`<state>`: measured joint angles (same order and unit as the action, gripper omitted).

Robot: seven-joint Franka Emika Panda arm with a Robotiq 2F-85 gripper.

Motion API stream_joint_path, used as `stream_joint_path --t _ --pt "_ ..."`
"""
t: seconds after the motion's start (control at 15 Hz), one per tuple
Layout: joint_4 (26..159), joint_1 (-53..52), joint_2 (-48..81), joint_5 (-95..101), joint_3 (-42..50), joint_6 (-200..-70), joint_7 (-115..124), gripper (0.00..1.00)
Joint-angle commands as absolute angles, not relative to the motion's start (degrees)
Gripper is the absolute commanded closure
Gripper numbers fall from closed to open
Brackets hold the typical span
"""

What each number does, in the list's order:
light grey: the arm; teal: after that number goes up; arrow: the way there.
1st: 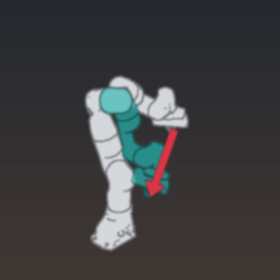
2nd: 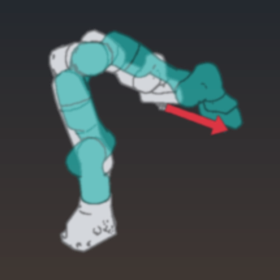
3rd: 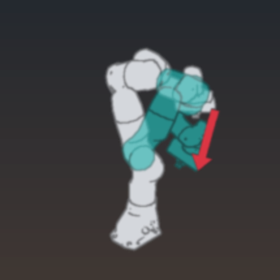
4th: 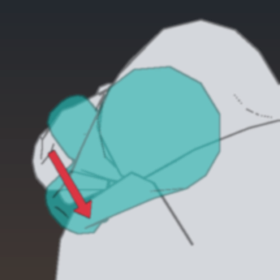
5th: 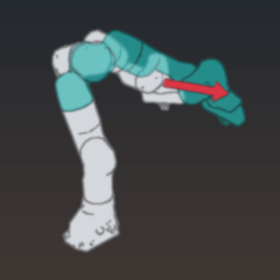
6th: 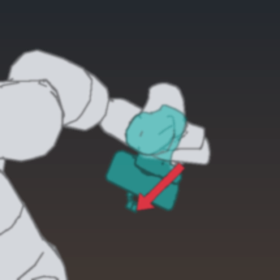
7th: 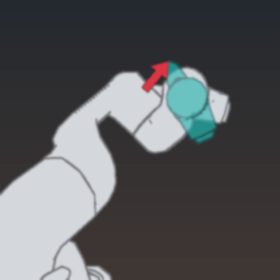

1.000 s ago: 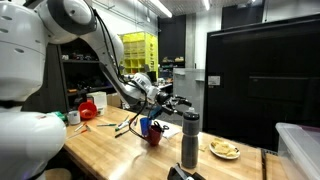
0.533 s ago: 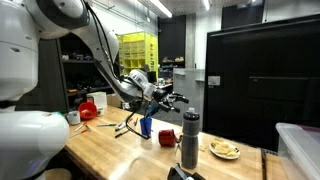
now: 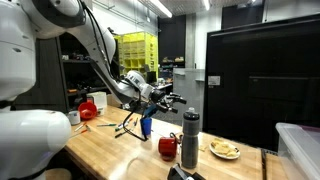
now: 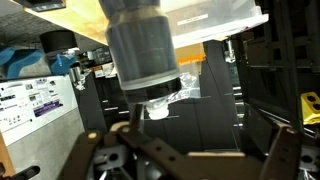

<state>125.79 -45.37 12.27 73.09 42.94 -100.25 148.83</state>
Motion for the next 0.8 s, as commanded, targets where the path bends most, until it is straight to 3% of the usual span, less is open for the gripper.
stream_joint_path --t 0.0,0.73 --pt "127.7 -50.2 11.1 72.7 47.2 -100.8 148.8 0.0" --pt "132.9 -62.5 13.8 69.9 57.1 -104.6 148.8 0.0"
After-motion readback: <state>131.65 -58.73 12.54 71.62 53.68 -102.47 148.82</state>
